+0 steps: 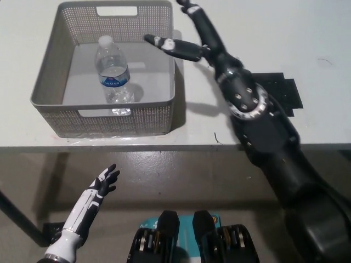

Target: Use the right hand to pick up a water botttle and place it into a container on the left side

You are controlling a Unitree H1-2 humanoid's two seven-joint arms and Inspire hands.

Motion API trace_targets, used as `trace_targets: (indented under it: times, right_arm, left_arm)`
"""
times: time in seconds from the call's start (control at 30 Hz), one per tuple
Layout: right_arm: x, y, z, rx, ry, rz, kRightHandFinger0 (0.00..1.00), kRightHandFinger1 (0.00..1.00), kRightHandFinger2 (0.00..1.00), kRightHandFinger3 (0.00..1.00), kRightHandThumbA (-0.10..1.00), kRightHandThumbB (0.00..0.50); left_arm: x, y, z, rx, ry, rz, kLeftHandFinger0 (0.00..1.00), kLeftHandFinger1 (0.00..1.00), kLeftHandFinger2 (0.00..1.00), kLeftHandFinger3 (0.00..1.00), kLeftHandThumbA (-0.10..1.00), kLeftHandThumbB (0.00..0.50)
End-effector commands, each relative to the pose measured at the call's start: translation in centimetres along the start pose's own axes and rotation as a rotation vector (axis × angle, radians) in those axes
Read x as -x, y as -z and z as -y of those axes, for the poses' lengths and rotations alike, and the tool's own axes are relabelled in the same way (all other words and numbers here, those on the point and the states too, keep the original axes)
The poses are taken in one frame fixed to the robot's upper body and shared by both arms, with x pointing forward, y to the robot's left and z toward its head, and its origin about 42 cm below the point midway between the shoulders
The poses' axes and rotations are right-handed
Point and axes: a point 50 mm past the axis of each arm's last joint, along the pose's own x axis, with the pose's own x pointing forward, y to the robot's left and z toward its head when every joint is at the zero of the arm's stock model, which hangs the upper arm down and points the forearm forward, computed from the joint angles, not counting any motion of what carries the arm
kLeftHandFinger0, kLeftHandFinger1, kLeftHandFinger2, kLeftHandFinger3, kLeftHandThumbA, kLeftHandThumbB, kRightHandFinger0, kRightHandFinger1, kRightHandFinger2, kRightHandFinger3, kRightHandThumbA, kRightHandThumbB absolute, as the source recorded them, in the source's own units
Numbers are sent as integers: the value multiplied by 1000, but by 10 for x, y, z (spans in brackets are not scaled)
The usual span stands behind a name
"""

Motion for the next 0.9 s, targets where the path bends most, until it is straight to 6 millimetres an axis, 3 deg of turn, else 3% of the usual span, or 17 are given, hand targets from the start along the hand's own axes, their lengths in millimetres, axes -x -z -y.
trace_targets:
  times: [0.0, 0.13, 0.27, 0.33, 0.4, 0.43, 0.57, 0.7, 0.87]
  right_arm:
    - [40, -66, 70, -40, 74, 241, 1000, 1000, 1000, 1000, 1000, 497]
    - [90, -69, 84, -70, 111, 266, 1000, 1000, 1000, 1000, 1000, 500]
    - [143, -59, 83, -66, 145, 279, 1000, 1000, 1000, 1000, 1000, 500]
    - [177, -44, 76, -83, 162, 245, 1000, 1000, 1000, 1000, 1000, 500]
    - [191, -38, 72, -90, 167, 225, 1000, 1000, 1000, 1000, 1000, 487]
    - [208, -27, 66, -101, 179, 194, 1000, 1000, 1000, 1000, 1000, 484]
    - [243, 4, 46, -186, 184, 83, 1000, 1000, 1000, 1000, 1000, 462]
    - [264, 21, 36, -218, 179, 16, 1000, 1000, 1000, 1000, 1000, 458]
    - [296, 46, 23, -274, 164, -56, 1000, 1000, 1000, 1000, 1000, 379]
  left_arm:
    - [-3, -9, -6, -37, 13, 47, 1000, 1000, 1000, 1000, 1000, 180]
    - [1, -5, -6, -30, 3, 41, 1000, 1000, 1000, 1000, 1000, 187]
    - [3, -2, -6, -18, 0, 43, 1000, 1000, 1000, 1000, 1000, 167]
    - [4, -1, -6, -15, -3, 41, 1000, 1000, 1000, 1000, 1000, 171]
    - [6, -1, -5, -17, -4, 39, 1000, 1000, 1000, 1000, 1000, 178]
    - [6, 0, -4, -18, -3, 40, 1000, 1000, 1000, 1000, 1000, 179]
    - [9, 1, -3, -10, -8, 32, 1000, 1000, 1000, 1000, 1000, 155]
    - [9, 0, -3, -5, -17, 30, 1000, 1000, 1000, 1000, 1000, 148]
    - [7, -1, -4, -2, -23, 35, 1000, 1000, 1000, 1000, 1000, 156]
